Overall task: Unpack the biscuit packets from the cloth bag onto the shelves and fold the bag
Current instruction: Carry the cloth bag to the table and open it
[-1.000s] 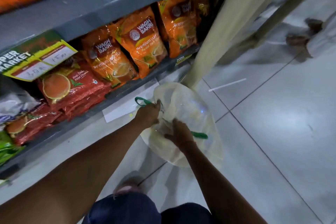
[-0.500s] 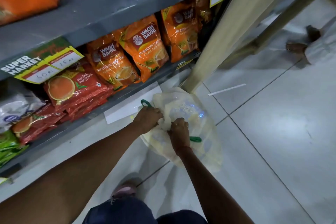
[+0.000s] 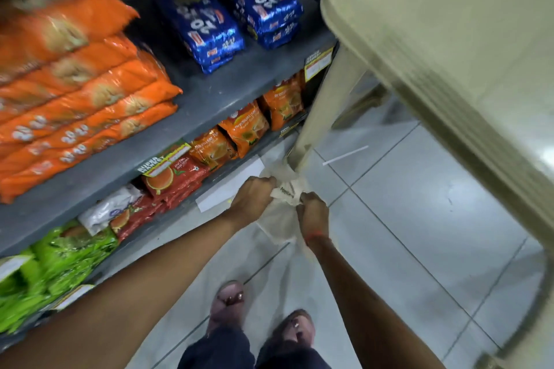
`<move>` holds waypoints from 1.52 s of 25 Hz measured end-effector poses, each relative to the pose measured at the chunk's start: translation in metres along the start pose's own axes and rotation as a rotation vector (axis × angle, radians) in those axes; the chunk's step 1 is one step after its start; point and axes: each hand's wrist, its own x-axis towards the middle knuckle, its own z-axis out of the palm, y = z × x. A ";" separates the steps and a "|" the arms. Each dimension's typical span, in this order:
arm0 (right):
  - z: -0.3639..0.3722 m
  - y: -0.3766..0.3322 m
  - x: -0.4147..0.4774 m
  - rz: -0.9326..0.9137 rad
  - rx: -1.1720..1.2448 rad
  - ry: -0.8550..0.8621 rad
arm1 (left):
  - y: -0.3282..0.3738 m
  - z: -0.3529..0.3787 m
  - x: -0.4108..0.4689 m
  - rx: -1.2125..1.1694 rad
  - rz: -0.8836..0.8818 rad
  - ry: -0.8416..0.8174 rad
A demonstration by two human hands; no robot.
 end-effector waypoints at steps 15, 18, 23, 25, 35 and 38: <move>-0.412 -0.244 -0.184 -0.255 0.037 -0.103 | 0.163 -0.467 -0.169 -0.193 0.103 0.162; -0.502 -0.283 -0.205 -0.316 0.066 -0.048 | 0.204 -0.548 -0.180 -0.211 0.250 0.325; -0.597 -0.304 -0.213 -0.396 0.260 0.160 | 0.262 -0.636 -0.165 -0.321 0.451 0.469; -0.627 -0.303 -0.207 -0.433 0.330 0.267 | 0.288 -0.658 -0.150 -0.339 0.497 0.555; -0.707 -0.243 -0.111 -0.394 0.315 0.598 | 0.391 -0.664 -0.030 -0.352 0.496 0.723; -0.694 -0.207 -0.079 -0.351 0.190 0.602 | 0.394 -0.620 -0.001 -0.370 0.476 0.694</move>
